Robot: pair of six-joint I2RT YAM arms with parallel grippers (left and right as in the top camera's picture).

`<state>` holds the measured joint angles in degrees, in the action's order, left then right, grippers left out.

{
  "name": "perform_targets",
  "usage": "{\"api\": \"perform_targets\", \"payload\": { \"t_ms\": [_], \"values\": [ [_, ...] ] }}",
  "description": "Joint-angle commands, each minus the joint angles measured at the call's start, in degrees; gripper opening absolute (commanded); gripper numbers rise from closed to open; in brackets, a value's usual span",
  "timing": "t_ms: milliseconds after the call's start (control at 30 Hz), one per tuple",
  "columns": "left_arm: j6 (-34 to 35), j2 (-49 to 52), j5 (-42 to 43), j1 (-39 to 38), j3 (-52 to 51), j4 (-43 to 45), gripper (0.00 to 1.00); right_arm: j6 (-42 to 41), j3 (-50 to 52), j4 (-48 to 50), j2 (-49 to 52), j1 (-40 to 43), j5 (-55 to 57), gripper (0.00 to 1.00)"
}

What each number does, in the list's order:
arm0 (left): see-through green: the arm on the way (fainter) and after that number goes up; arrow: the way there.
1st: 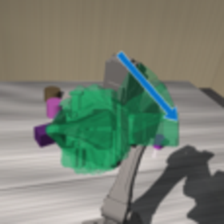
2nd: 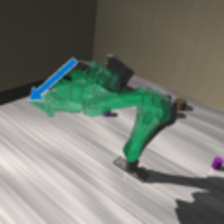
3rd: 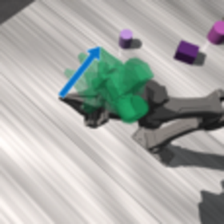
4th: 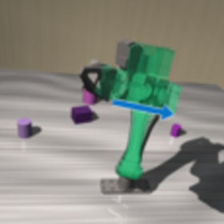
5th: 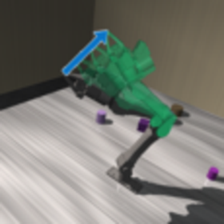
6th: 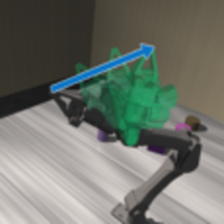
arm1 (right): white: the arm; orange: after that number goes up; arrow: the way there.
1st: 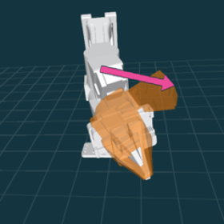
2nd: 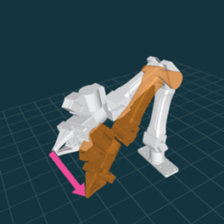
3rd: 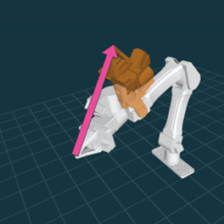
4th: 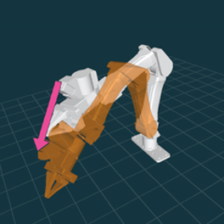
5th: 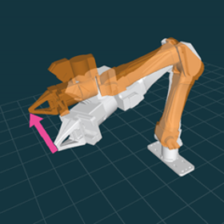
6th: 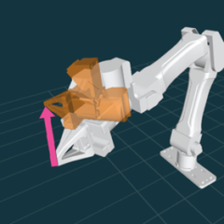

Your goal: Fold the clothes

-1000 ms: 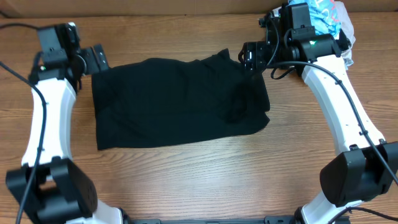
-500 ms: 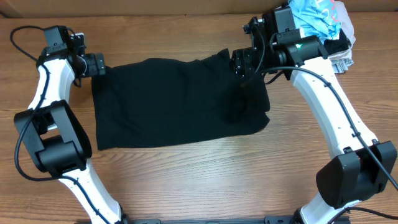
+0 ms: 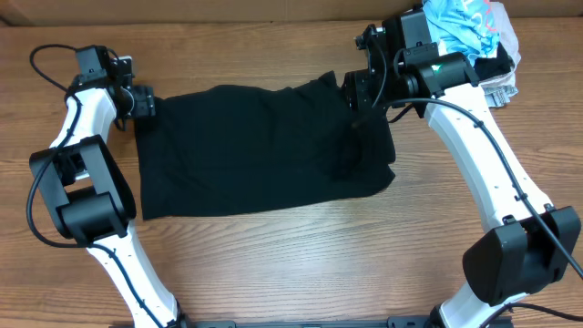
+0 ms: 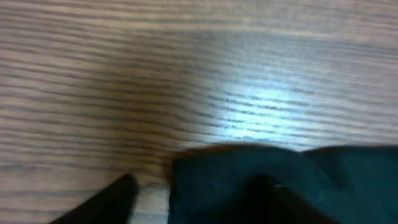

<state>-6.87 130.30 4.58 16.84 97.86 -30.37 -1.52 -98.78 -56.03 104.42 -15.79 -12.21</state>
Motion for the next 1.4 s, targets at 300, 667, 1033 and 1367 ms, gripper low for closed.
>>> {"api": "perform_targets", "payload": {
  "t_ms": [300, 667, 1033, 1367],
  "values": [
    [2.45, 1.62, 0.96, -1.16, 1.14, -1.31, 0.16, 0.04, -0.92, 3.34, -0.44, -0.28, 3.54, 0.41],
    [8.66, -1.18, 1.03, -1.16, 1.31, -14.88, 0.04, 0.04, -0.94, 16.79, 5.64, -0.28, 9.35, 0.47],
    [8.63, -1.62, 1.31, -3.76, 1.31, -21.42, 0.04, -9.38, -0.94, 32.15, 22.47, -0.22, 4.94, 0.88],
    [10.29, -1.62, 1.2, -6.38, 1.29, -20.96, 0.04, -26.03, -0.94, 43.82, 30.34, -0.28, 4.72, 0.71]
  ]
}}
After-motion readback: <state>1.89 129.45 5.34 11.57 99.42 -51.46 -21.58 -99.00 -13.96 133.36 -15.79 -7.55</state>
